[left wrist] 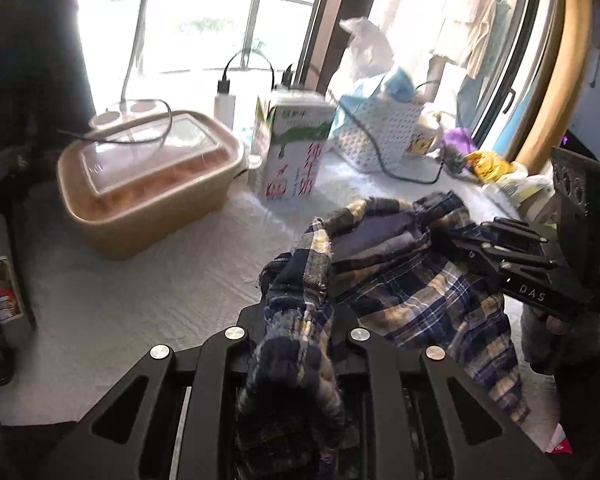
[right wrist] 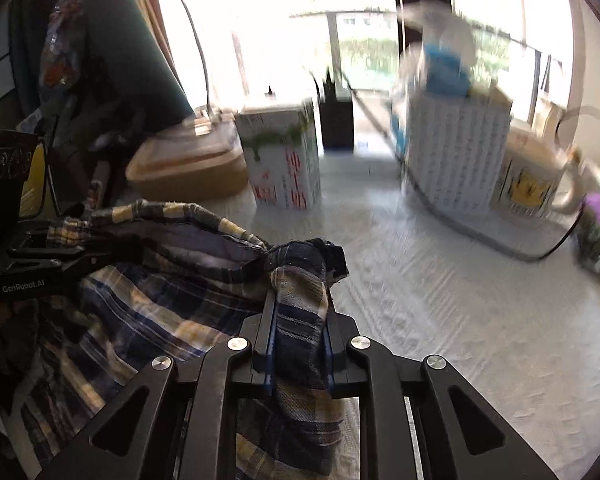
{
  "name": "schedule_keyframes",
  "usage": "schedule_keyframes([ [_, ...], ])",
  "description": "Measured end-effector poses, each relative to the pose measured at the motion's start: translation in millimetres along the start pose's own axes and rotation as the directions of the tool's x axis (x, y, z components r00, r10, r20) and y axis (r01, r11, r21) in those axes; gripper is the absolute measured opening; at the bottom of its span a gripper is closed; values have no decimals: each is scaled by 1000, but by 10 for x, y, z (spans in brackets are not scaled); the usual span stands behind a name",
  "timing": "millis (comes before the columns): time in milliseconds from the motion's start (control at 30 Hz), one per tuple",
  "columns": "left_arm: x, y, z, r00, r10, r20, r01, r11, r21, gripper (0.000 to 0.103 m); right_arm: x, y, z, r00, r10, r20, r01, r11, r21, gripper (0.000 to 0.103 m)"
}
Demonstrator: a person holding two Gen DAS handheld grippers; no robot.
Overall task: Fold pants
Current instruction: 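Lift the gripped plaid pants with both grippers and fold them over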
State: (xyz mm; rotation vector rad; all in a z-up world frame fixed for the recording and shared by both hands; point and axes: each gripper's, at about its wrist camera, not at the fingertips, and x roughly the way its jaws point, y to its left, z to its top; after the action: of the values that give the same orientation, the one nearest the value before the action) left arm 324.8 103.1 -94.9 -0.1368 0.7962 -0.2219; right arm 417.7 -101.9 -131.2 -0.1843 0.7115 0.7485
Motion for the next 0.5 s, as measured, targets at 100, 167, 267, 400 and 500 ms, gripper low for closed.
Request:
schedule_keyframes([
  [100, -201, -51, 9, 999, -12, 35, 12, 1000, 5, 16, -299, 142, 91, 998, -23, 65, 25, 999, -38, 17],
  [167, -338, -107, 17, 998, -18, 62, 17, 1000, 12, 16, -492, 233, 127, 994, -36, 104, 42, 997, -58, 17],
  [267, -616, -185, 0, 993, -30, 118, 27, 999, 25, 16, -775, 387, 164, 985, -55, 166, 69, 994, -85, 17],
  [400, -996, -313, -35, 981, -50, 187, 40, 998, 57, 16, -1198, 604, 186, 961, -85, 262, 118, 987, -111, 17],
  [500, -1310, -386, -32, 968, -57, 244, 38, 996, 81, 16, -1506, 795, 185, 942, -96, 321, 144, 981, -130, 17],
])
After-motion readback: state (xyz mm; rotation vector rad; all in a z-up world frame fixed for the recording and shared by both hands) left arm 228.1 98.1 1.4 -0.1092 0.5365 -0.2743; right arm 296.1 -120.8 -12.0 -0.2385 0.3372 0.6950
